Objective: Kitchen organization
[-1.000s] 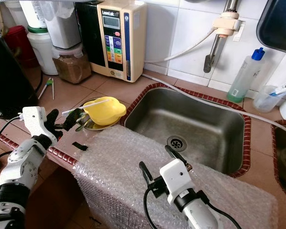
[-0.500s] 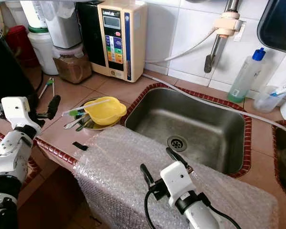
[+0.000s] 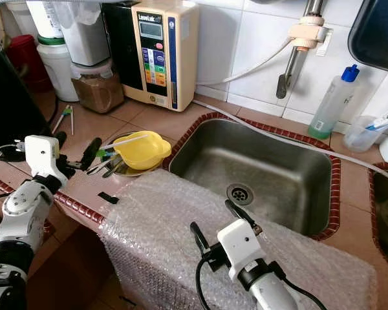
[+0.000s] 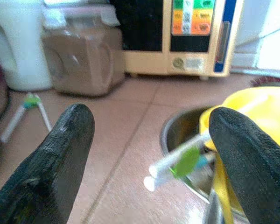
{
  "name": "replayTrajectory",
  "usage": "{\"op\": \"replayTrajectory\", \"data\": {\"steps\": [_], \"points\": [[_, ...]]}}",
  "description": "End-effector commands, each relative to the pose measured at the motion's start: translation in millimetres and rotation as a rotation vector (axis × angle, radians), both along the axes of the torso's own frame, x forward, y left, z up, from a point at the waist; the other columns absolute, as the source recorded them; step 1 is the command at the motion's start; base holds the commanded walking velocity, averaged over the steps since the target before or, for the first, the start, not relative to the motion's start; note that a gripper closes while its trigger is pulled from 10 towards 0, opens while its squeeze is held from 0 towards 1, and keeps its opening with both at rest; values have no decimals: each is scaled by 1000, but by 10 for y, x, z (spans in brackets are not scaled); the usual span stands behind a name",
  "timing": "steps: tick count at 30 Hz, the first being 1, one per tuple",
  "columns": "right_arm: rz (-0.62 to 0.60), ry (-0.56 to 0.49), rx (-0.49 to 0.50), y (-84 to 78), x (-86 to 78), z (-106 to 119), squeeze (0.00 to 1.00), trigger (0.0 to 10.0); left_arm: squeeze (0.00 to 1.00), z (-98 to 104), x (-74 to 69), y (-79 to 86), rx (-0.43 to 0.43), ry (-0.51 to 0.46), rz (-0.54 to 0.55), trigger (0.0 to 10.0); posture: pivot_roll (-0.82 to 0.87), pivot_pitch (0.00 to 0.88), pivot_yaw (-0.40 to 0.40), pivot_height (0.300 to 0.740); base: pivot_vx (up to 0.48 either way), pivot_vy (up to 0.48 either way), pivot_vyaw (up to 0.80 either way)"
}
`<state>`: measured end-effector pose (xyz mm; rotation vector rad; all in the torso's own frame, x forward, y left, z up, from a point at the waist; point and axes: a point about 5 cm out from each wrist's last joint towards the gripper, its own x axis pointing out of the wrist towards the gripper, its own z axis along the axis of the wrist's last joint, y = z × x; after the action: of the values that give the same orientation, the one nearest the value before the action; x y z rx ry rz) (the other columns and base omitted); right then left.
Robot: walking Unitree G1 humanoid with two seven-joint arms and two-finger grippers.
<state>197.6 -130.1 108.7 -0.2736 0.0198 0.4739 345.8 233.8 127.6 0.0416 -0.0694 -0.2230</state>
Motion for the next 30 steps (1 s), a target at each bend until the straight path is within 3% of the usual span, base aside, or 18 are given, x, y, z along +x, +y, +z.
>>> {"op": "replayTrajectory", "data": {"steps": [1,13,14,15,16,18,19,20,22,23,25,26,27,28,29,30], "points": [[1,3,1,3,-5,-15,0,10000,0,-62,5,-19,-44,46,-18,10000,59,0,34,740,0,0,0],[0,5,4,17,-22,-19,0,10000,0,-192,-2,42,-195,135,18,10000,51,0,37,740,0,0,0],[-1,6,3,17,-27,-20,0,10000,0,-196,7,33,-233,136,21,2275,50,0,36,740,0,0,0],[-1,6,3,17,-27,-20,0,10000,0,-196,7,33,-233,136,21,2275,50,0,36,740,0,0,0],[-1,7,2,14,-32,-22,0,10000,0,-192,18,22,-258,137,20,0,49,0,36,740,0,0,0],[0,8,1,12,-37,-23,0,10000,0,-191,28,4,-281,143,13,196,49,0,36,740,0,0,0],[0,8,1,13,-39,-24,0,10000,0,-193,32,-9,-295,149,5,1176,49,0,36,740,0,0,0],[1,9,1,12,-40,-24,0,10000,0,-199,35,-36,-315,158,-15,4196,48,0,36,740,0,0,0],[1,9,1,12,-42,-24,0,10000,0,-202,35,-49,-326,163,-26,4196,48,0,36,740,0,0,0],[2,9,1,12,-44,-25,0,10000,0,-211,34,-68,-342,170,-41,5647,47,0,36,740,0,0,0],[1,9,1,13,-47,-27,0,10000,0,-216,37,-85,-368,176,-51,7373,46,0,35,740,0,0,0],[1,10,2,13,-50,-28,0,10000,0,-218,41,-97,-395,181,-58,8863,46,0,36,740,0,0,0],[1,10,2,14,-51,-28,0,10000,0,-218,42,-101,-405,183,-61,8863,46,0,36,740,0,0,0],[2,10,2,14,-52,-27,0,10000,0,-216,46,-110,-413,186,-68,9725,46,0,36,740,0,0,0],[3,11,1,14,-51,-29,0,10000,0,-212,52,-130,-425,189,-79,8392,46,0,36,740,0,0,0],[3,10,1,14,-52,-28,0,10000,0,-211,53,-135,-430,190,-83,5725,44,0,36,740,0,0,0]]}}
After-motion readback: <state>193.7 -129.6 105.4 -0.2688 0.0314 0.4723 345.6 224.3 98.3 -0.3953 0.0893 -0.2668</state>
